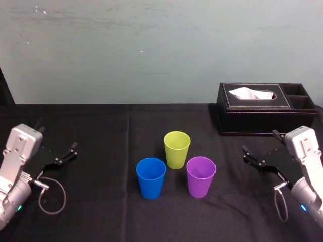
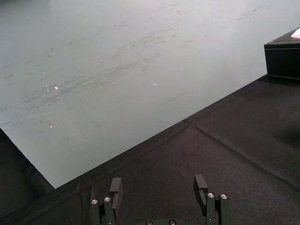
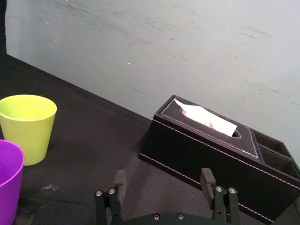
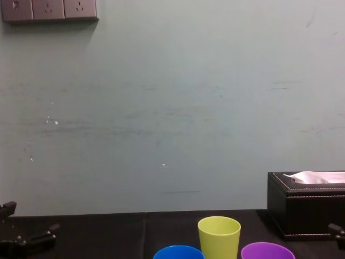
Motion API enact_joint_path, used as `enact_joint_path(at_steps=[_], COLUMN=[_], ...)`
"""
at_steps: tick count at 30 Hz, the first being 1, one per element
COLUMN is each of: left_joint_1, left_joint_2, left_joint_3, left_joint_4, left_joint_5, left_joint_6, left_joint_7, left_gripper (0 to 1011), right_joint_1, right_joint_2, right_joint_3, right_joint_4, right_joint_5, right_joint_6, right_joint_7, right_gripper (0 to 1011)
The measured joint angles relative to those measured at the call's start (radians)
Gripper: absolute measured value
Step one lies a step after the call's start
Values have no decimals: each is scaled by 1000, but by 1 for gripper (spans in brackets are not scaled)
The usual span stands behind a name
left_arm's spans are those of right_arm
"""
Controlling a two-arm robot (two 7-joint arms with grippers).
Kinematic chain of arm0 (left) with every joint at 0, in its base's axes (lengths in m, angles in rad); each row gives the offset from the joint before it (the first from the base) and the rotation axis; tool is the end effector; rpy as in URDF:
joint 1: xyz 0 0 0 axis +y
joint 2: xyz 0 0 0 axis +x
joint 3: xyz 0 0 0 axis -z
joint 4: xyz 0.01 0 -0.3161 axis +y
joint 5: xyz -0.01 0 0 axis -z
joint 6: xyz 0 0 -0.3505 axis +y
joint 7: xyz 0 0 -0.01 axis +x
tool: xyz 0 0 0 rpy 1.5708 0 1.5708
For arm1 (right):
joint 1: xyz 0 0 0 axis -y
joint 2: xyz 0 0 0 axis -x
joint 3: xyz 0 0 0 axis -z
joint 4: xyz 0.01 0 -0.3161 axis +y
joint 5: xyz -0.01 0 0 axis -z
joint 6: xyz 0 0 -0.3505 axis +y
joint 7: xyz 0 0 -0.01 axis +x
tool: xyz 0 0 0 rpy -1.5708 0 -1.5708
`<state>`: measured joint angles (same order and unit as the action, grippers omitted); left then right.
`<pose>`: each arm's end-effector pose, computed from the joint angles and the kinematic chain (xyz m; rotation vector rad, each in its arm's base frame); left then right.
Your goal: Stack the three plastic cups sequentially using one hand.
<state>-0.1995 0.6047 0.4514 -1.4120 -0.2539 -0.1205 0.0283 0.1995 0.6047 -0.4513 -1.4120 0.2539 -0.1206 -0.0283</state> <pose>0.4017 0.0865 -0.3313 0.3045 -0.2850 1.2480 0.4018 -0.0865 -0.3313 -0.3044 -0.2851 -1.2480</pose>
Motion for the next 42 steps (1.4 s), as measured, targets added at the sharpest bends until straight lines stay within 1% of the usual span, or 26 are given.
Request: enact_joint_path(at_steps=[42], left_joint_1=[0], left_joint_2=[0], left_joint_3=[0], left_joint_4=[0], left_joint_5=[0], left_joint_6=[0], left_joint_7=[0], left_gripper=[1000], right_joint_1=[0], right_joint_2=[0], right_joint_3=[0], right_joint_4=[0], right_joint_5=[0], right_joint_6=[0], right_joint_7=[0], right_gripper=[1003])
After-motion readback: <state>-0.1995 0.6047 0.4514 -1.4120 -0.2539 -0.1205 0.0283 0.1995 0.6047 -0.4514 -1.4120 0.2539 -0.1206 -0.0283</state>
